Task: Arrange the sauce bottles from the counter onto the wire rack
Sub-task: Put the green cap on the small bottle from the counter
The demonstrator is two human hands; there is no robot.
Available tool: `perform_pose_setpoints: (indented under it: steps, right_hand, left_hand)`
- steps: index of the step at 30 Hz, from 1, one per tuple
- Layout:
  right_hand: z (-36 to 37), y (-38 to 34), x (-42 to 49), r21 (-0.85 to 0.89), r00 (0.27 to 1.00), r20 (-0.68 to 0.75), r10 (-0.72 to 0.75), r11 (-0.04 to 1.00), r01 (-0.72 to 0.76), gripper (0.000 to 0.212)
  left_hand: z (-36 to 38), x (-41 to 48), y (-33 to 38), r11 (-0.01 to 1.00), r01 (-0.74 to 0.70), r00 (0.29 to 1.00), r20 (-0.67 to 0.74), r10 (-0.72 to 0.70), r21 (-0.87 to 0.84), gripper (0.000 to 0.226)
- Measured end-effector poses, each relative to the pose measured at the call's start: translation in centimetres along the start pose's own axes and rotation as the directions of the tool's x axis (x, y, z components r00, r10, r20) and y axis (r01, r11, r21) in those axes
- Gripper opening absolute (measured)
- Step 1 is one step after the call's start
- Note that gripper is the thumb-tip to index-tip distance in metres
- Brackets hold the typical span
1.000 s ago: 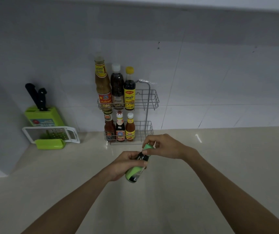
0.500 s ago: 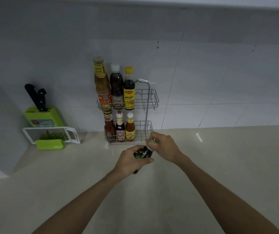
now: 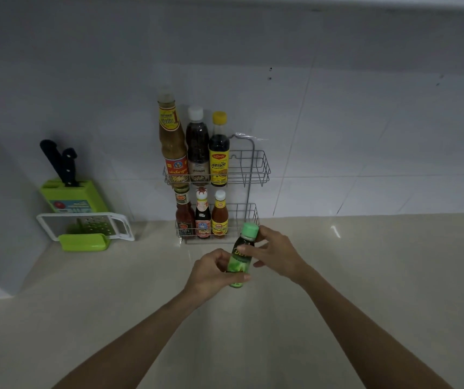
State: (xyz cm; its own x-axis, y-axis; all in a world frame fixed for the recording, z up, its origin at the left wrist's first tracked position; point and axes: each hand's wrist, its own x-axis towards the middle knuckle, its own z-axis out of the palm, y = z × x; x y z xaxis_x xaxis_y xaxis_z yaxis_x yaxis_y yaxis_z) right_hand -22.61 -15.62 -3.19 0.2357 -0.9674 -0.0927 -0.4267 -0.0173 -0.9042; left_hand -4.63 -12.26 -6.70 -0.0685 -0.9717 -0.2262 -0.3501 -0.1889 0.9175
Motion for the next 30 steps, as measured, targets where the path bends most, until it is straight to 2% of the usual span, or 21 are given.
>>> perform_pose_setpoints:
  steps: [2, 4, 6, 10, 12, 19, 26, 30]
  right_hand:
    - [0.1, 0.6, 0.6, 0.066, 0.999, -0.015, 0.031, 0.997, -0.03, 0.042]
    - [-0.3, 1.0, 1.9, 0.09, 0.998, -0.065, 0.024, 0.996, -0.018, 0.039]
    - [-0.6, 1.5, 3.4, 0.062, 0.987, -0.157, -0.021, 0.998, 0.031, 0.034]
    - [0.2, 2.5, 6.2, -0.084, 0.931, -0.318, -0.18, 0.983, 0.162, 0.029]
    - [0.8, 3.0, 7.9, -0.103, 0.92, -0.343, -0.191, 0.981, 0.166, 0.03]
    - [1.8, 4.1, 13.0, -0.193, 0.982, -0.167, -0.092, 0.979, 0.059, 0.03]
    - [1.9, 4.4, 16.2, -0.299, 0.997, -0.05, 0.056, 0.952, -0.069, 0.034]
    - [2.3, 5.5, 17.0, -0.312, 0.993, -0.024, 0.119, 0.943, -0.12, 0.039]
  left_hand:
    - [0.2, 0.5, -0.2, 0.998, -0.022, 1.0, 0.02, 0.02, 0.058, 0.05]
    - [-0.1, 1.6, -0.1, 0.994, -0.027, 0.998, 0.067, 0.02, 0.105, 0.072]
    - [-0.6, 2.7, 0.2, 0.995, 0.0, 0.999, 0.052, -0.005, 0.095, 0.092]
    - [-1.8, 5.3, 1.6, 1.0, -0.026, 1.0, -0.017, 0.026, 0.009, 0.094]
    - [-2.2, 6.7, 2.1, 0.999, -0.035, 0.999, -0.012, 0.035, -0.013, 0.089]
    - [-2.4, 10.4, 0.9, 0.999, -0.045, 0.999, 0.018, 0.046, -0.03, 0.082]
    - [-2.4, 12.1, -1.3, 0.999, 0.022, 0.998, 0.065, -0.02, -0.027, 0.098]
    - [-2.4, 12.9, -2.4, 0.999, 0.033, 0.998, 0.05, -0.033, -0.001, 0.1]
